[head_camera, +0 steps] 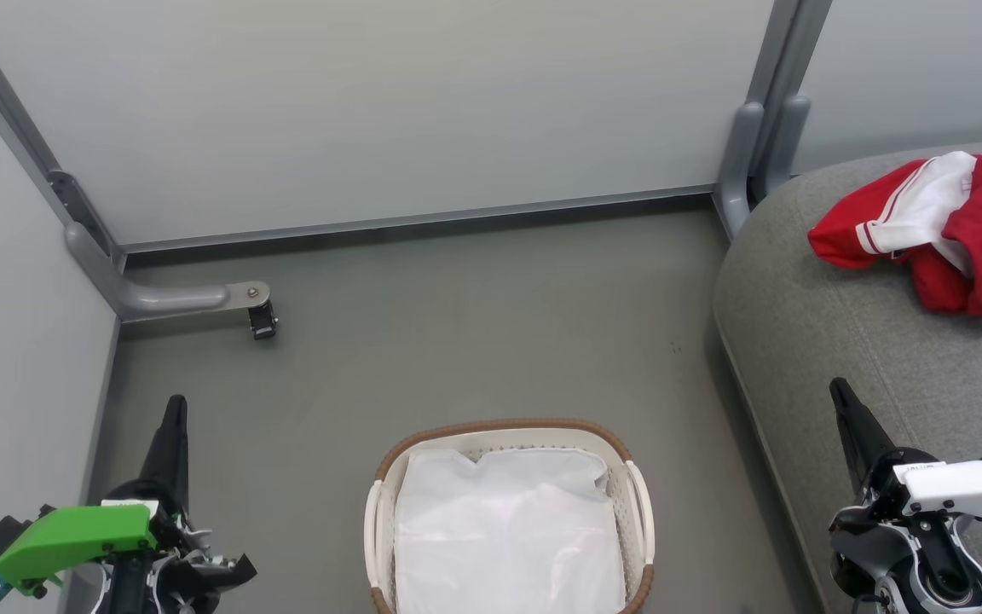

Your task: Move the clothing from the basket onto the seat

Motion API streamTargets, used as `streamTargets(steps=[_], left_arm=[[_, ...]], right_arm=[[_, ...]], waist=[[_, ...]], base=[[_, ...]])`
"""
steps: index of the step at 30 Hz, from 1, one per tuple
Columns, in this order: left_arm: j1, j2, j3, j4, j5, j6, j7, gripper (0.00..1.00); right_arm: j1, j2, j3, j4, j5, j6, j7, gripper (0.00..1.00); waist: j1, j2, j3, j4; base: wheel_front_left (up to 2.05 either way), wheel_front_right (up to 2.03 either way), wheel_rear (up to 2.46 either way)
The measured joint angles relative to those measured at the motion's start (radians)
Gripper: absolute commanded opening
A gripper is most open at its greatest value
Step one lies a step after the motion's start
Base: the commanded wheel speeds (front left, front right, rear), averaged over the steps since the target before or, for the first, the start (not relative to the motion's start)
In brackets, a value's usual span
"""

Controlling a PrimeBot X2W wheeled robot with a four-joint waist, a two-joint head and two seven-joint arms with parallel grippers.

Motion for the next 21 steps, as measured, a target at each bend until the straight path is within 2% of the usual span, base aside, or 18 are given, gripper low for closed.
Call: streamTargets(steps=[21], left_arm=[[-0.001, 0.000, 0.002, 0.000, 0.000, 0.000, 0.002, 0.00]], right_arm=[[0.000, 0.000, 0.000, 0.000, 0.000, 0.000, 0.000, 0.00]], waist=[[0.0000, 0.0000, 0.000, 0.000]], base=[[0.00, 0.00, 0.00]])
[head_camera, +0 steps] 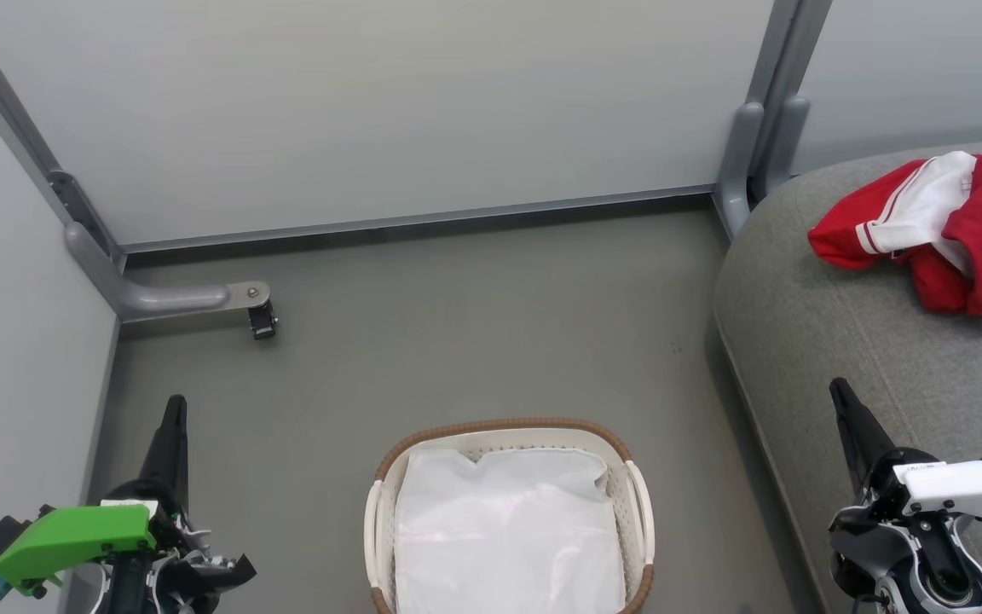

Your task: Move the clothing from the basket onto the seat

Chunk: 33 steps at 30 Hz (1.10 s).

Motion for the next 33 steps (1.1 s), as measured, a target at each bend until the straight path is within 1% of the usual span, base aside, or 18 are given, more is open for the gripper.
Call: streamTargets(steps=[33], left_arm=[[0.000, 0.000, 0.002, 0.000, 0.000, 0.000, 0.000, 0.00]], right_arm=[[0.000, 0.000, 0.000, 0.000, 0.000, 0.000, 0.000, 0.00]], waist=[[0.0000, 0.0000, 0.000, 0.000]], base=[[0.00, 0.00, 0.00]])
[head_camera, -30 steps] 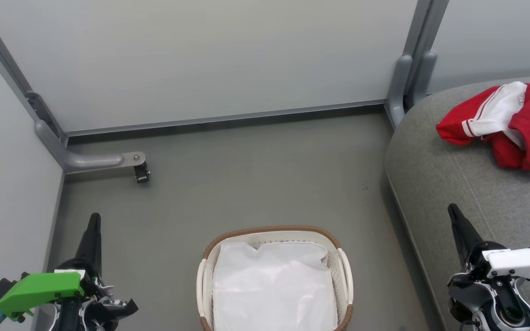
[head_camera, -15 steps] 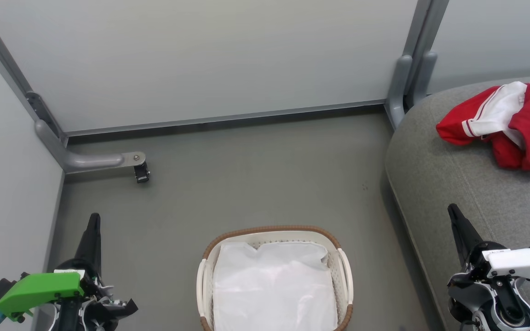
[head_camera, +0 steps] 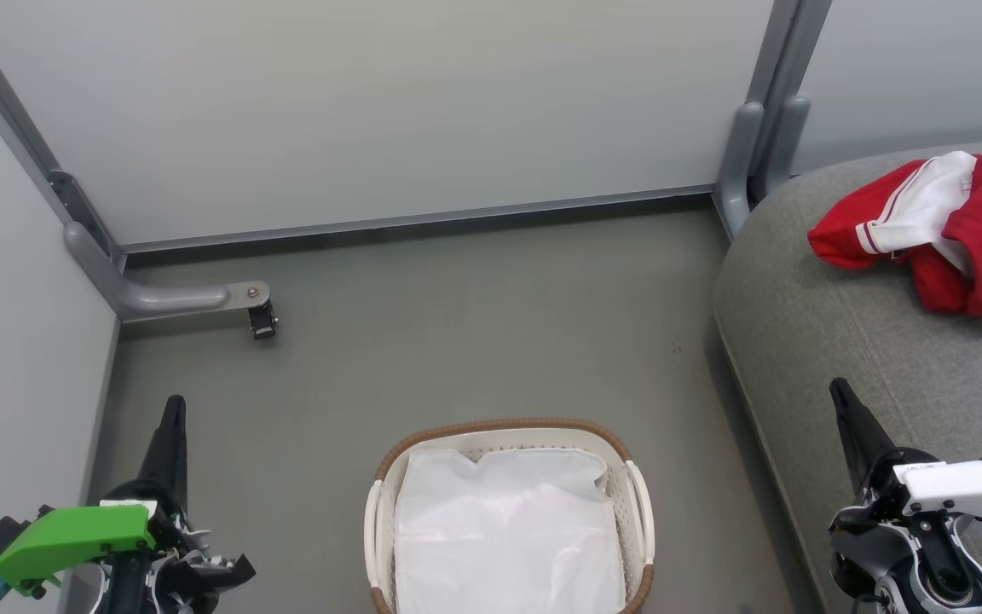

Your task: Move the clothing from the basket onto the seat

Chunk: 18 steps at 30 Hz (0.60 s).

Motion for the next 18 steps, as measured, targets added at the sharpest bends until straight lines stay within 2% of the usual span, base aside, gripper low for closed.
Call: streamTargets(steps=[18], left_arm=[[0.000, 0.000, 0.001, 0.000, 0.000, 0.000, 0.000, 0.00]], right_arm=[[0.000, 0.000, 0.000, 0.000, 0.000, 0.000, 0.000, 0.00]], waist=[[0.0000, 0.0000, 0.000, 0.000]], base=[[0.00, 0.00, 0.00]])
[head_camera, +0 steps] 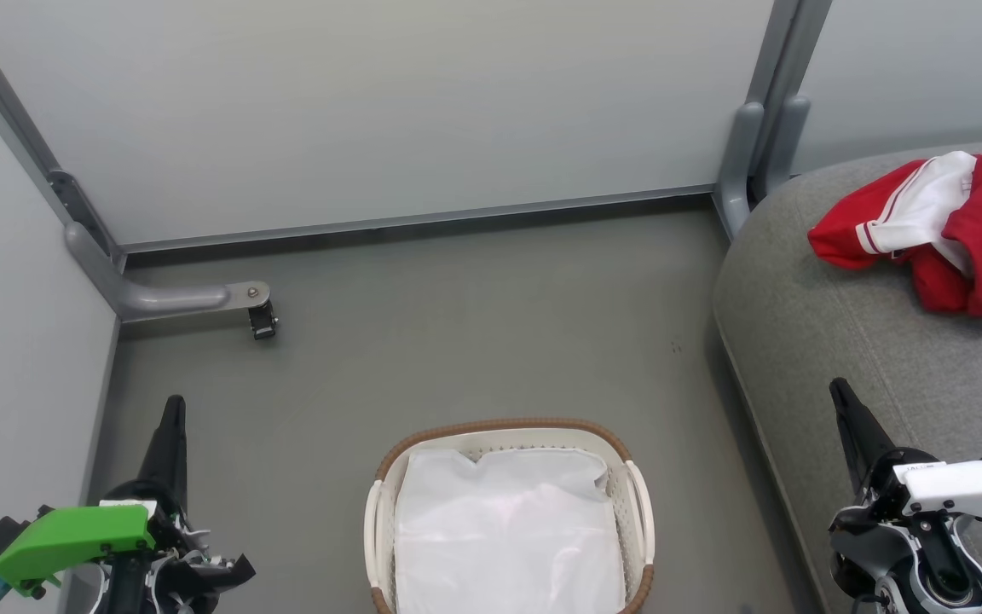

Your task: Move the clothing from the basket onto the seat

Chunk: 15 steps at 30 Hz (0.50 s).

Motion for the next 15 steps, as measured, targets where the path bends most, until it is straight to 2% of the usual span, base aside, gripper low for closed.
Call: streamTargets(steps=[15], left_arm=[[0.000, 0.000, 0.001, 0.000, 0.000, 0.000, 0.000, 0.00]], right_arm=[[0.000, 0.000, 0.000, 0.000, 0.000, 0.000, 0.000, 0.00]], waist=[[0.0000, 0.0000, 0.000, 0.000]], base=[[0.00, 0.00, 0.00]])
